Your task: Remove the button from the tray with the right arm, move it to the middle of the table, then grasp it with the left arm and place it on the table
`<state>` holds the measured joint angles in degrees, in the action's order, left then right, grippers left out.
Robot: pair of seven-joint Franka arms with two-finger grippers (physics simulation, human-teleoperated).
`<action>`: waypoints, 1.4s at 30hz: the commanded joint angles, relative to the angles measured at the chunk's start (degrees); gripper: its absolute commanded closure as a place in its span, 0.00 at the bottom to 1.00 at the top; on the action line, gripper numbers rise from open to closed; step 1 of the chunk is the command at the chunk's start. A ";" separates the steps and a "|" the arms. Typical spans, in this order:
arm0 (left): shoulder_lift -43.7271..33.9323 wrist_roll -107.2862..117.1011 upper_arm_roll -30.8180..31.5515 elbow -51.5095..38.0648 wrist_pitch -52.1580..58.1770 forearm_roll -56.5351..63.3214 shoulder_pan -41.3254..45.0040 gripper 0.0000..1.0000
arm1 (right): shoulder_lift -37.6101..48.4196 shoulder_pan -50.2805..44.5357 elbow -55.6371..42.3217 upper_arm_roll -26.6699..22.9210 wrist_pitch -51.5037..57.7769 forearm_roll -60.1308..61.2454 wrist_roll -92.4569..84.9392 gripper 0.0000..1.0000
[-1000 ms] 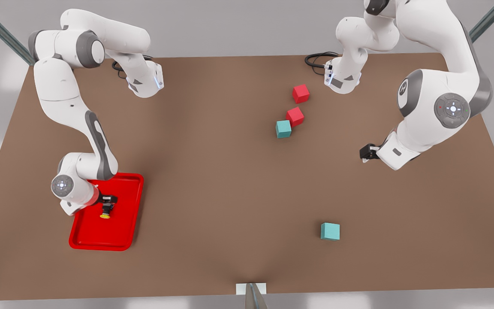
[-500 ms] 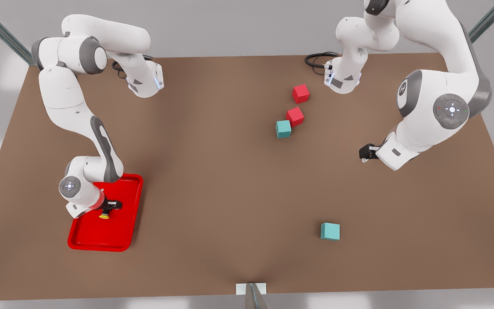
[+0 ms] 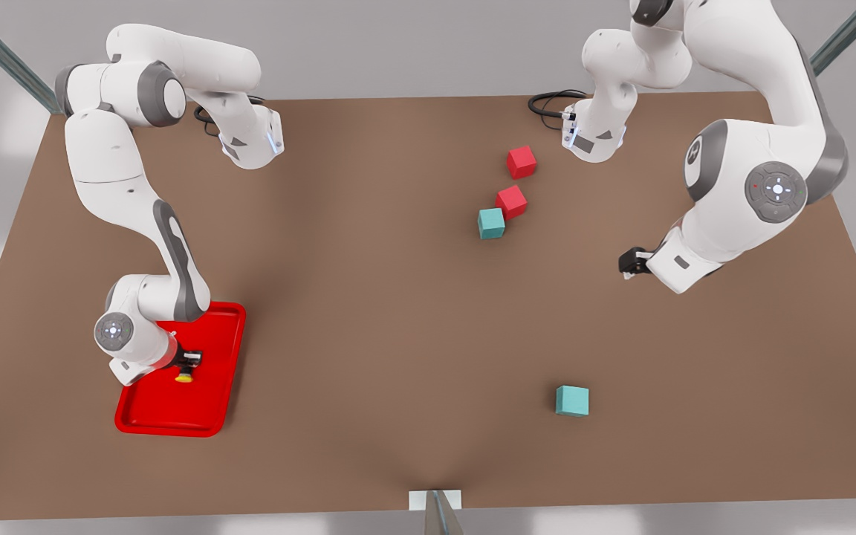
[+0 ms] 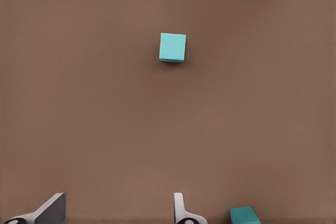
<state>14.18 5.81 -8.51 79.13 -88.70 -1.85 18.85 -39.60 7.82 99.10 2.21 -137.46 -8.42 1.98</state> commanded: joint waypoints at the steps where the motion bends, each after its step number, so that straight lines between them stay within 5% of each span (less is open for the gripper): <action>1: -0.03 0.17 -0.01 -0.03 0.10 0.00 0.13 0.00 | 0.13 0.00 -0.66 0.77 2.89 -0.37 -3.56 0.56; 7: -0.03 0.17 -0.01 -0.03 0.10 0.00 0.13 0.00 | 0.22 -1.05 -12.96 6.66 22.40 -0.19 -1.81 0.56; 12: -0.03 0.17 -0.01 -0.03 0.10 0.00 0.13 0.00 | 0.75 -5.97 -18.85 8.07 28.03 -0.02 1.00 0.56; 19: -0.03 0.17 -0.01 -0.03 0.10 0.00 0.13 0.00 | 1.01 -8.78 -19.20 17.48 27.86 -0.02 13.84 0.56; 28: -0.03 0.26 -0.01 -0.03 0.10 0.00 0.13 0.00 | 0.75 -21.70 -21.84 17.57 26.37 5.35 34.22 0.55; 42: 0.05 0.26 -0.01 -0.03 0.10 0.00 0.13 0.00 | -13.40 -36.47 -36.43 17.04 3.43 5.26 60.95 0.53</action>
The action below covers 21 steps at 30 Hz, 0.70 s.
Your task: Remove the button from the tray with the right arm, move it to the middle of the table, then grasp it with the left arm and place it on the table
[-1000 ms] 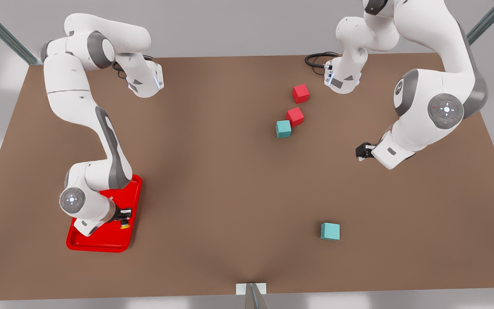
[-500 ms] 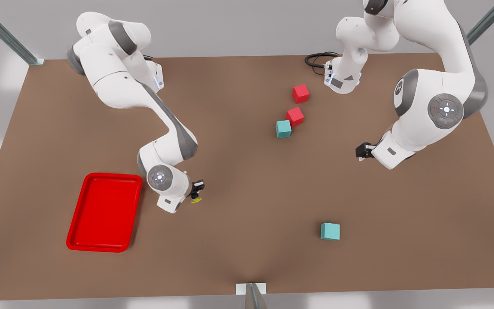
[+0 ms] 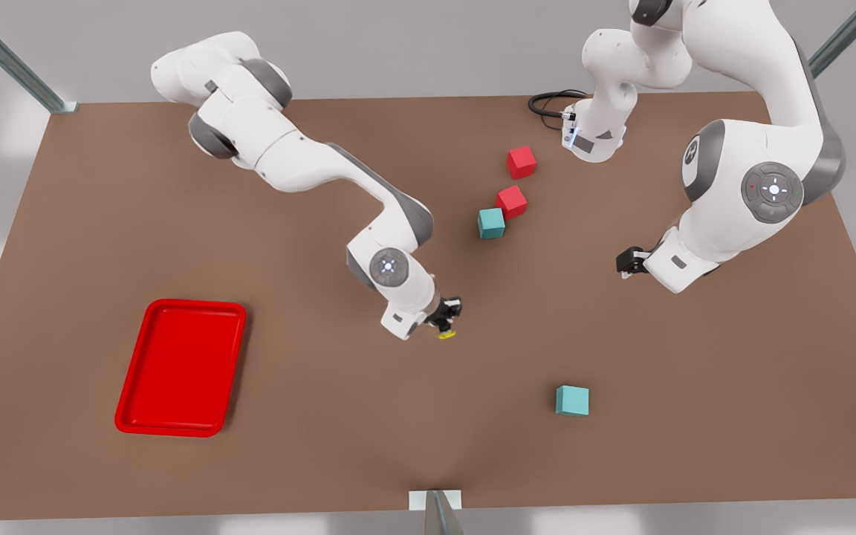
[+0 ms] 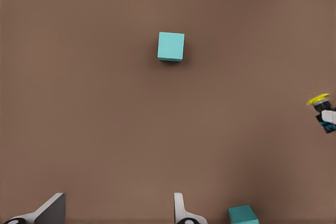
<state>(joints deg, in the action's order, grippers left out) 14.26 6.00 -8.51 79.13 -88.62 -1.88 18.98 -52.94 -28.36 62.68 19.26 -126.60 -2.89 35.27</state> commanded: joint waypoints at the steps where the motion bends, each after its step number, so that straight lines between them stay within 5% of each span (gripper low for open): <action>1: -0.02 0.06 -0.01 -0.03 0.03 0.04 0.00 0.00 | -1.28 -0.47 -1.42 -0.02 -8.40 -0.28 28.10 0.52; 16: 0.59 0.06 -0.01 -0.03 -0.15 0.04 -0.09 0.00 | -10.95 -9.96 -9.59 -7.57 -17.89 -0.19 39.17 0.47; 17: 0.59 0.06 -0.01 -0.03 -0.24 0.04 -0.09 0.00 | -10.95 -10.40 -9.59 -8.19 -18.07 -0.19 39.17 0.36; 18: 0.59 0.06 -0.01 -0.03 -0.24 0.04 -0.09 0.00 | -10.95 -10.40 -9.59 -8.45 -19.13 -0.19 39.17 0.12; 19: 0.59 0.06 -0.01 -0.03 -0.24 0.04 -0.09 0.00 | -10.95 -10.40 -9.59 -8.45 -19.21 -0.28 39.26 0.00; 21: 0.68 0.06 -0.01 -0.03 -0.24 0.04 -0.09 0.00 | -10.95 -10.40 -9.59 -9.42 -21.32 -0.28 39.52 0.00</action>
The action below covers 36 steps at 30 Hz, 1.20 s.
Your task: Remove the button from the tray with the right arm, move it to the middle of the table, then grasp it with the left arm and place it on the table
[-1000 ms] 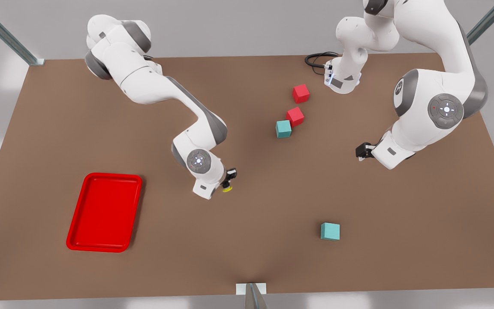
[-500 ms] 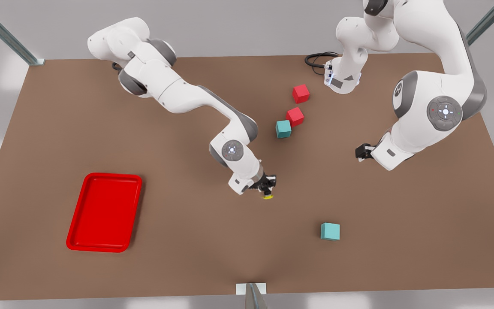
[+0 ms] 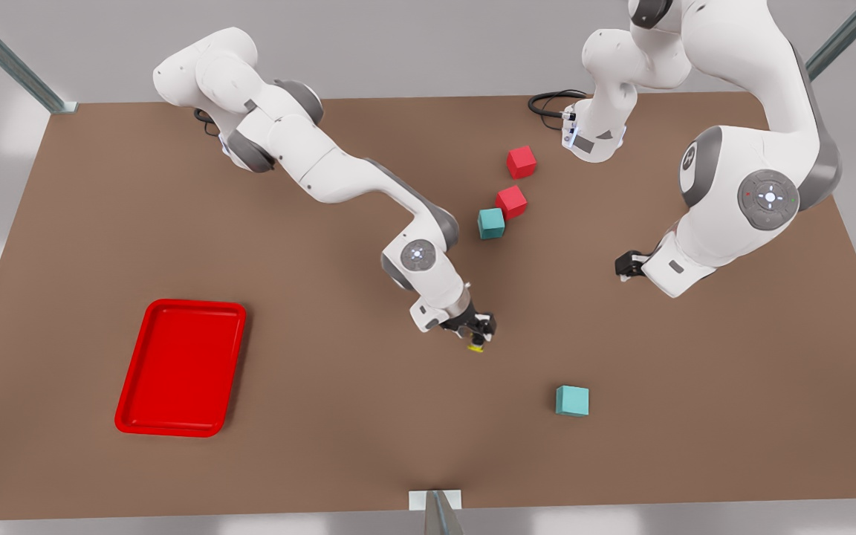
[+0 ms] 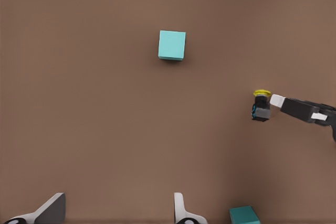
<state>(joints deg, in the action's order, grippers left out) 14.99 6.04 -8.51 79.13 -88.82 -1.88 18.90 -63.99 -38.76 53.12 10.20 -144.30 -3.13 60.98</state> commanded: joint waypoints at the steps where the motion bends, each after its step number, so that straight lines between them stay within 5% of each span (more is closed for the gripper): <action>1: -0.05 0.03 -0.01 -0.03 -0.04 0.04 0.00 0.00 | 0.09 0.00 -0.04 -0.27 -4.06 -0.03 13.81 0.00; 5: 1.79 0.03 -0.01 -0.03 -0.22 0.04 2.19 0.00 | 2.55 2.63 1.10 0.00 -4.15 -0.21 11.18 0.00; 7: 8.82 0.56 0.25 -0.12 -5.48 -1.80 6.84 0.00 | 16.34 4.83 15.60 0.17 4.18 -0.74 -0.68 0.00; 9: 14.53 3.80 0.25 -0.47 -10.76 -4.44 11.95 0.00 | 32.16 12.56 19.03 0.26 36.61 -0.65 -23.25 0.00; 12: 23.75 18.57 0.51 -0.47 -25.07 -6.36 18.45 0.00 | 53.05 29.51 35.00 0.26 45.60 -0.65 -60.69 0.00; 14: 29.04 15.16 3.23 -1.08 -36.60 -12.00 17.84 0.00 | 62.32 34.80 42.86 0.26 48.31 -0.03 -62.39 0.00; 19: 32.64 -8.23 3.50 0.15 -44.25 -12.00 16.52 0.00 | 61.97 40.34 32.13 0.00 57.72 1.64 -61.25 0.00; 36: 33.61 -17.55 3.50 5.77 -44.25 -8.40 18.10 0.00 | 60.56 38.76 31.60 0.35 57.63 -2.67 -61.51 0.00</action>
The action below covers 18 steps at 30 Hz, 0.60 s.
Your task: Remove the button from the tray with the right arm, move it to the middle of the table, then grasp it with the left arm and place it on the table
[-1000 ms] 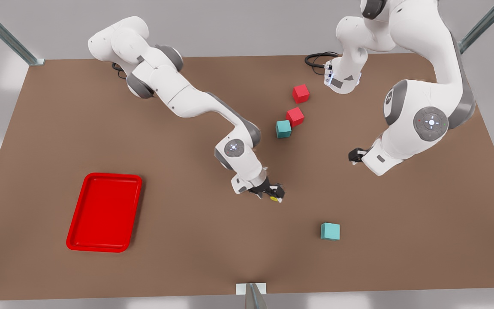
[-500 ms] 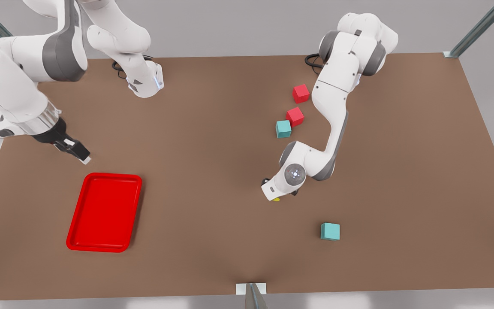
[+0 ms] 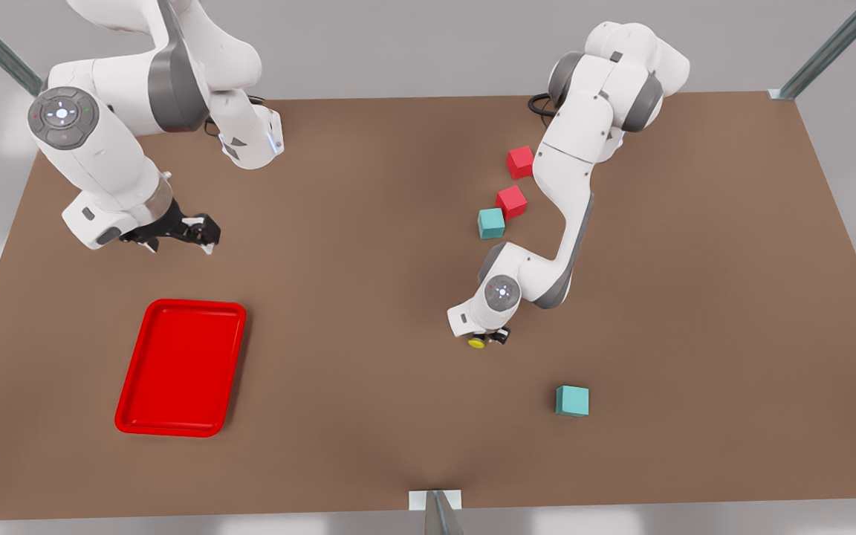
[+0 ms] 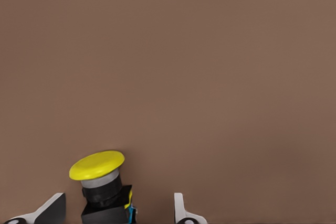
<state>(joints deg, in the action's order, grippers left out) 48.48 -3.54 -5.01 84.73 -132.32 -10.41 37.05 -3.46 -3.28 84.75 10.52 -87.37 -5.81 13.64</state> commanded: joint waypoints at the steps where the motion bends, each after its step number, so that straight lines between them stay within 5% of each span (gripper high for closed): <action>1: 0.30 -7.89 0.00 0.26 -0.74 0.12 -0.05 0.00 | 0.04 3.28 -0.03 0.03 0.71 -0.07 -14.17 0.00; 9: 0.30 -7.89 0.00 0.70 -0.66 0.04 -0.22 0.01 | 0.04 3.28 -0.03 -0.06 0.80 -0.16 -14.44 0.00; 13: 0.21 -7.89 -0.09 0.70 -0.31 0.04 -0.49 0.27 | 0.04 3.28 -0.03 0.03 0.80 -0.16 -14.35 0.00; 18: 0.12 -7.80 -0.18 0.61 -0.04 0.04 -0.40 0.41 | 0.04 3.28 -0.03 0.03 0.80 -0.16 -14.26 0.00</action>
<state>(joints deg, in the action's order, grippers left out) 48.68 -8.67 -5.18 85.37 -132.60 -10.42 36.61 -3.48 -0.57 84.75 10.46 -86.63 -6.00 4.57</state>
